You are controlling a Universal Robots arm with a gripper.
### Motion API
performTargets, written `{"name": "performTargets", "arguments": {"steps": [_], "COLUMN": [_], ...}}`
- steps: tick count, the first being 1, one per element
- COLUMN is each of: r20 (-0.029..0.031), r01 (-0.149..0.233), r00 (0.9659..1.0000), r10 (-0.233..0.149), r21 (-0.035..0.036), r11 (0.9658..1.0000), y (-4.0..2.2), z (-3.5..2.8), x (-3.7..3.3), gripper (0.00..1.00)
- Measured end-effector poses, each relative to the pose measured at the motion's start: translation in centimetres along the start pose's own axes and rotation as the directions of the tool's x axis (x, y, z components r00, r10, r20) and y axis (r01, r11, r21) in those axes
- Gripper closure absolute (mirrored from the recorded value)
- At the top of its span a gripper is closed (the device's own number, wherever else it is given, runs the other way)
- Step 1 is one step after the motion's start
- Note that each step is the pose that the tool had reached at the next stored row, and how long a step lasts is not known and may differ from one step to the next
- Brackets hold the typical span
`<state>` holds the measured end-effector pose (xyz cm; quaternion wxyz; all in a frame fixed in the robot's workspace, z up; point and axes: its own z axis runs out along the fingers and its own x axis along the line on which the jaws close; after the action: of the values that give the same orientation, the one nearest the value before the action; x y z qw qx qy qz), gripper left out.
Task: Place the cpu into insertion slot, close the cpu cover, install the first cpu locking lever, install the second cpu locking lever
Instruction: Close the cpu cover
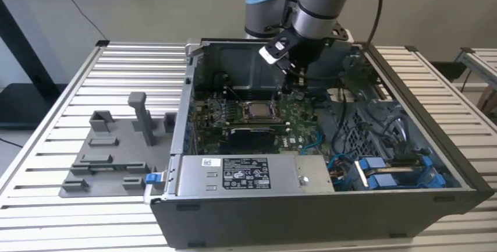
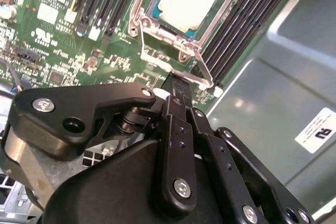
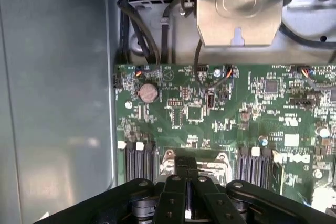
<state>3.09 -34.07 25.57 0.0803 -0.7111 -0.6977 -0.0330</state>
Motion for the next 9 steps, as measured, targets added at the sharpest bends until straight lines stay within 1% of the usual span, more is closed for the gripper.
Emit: {"name": "performTargets", "arguments": {"steps": [5, 9], "r20": [0.0001, 0.0003], "r01": [0.0, 0.0], "r00": [1.0, 1.0], "r10": [0.0, 0.0], "r21": [0.0, 0.0], "r11": [1.0, 1.0], "y": [-0.84, -1.37], "z": [-0.11, -0.19], "x": [0.0, 0.01], "gripper": [0.89, 0.89]}}
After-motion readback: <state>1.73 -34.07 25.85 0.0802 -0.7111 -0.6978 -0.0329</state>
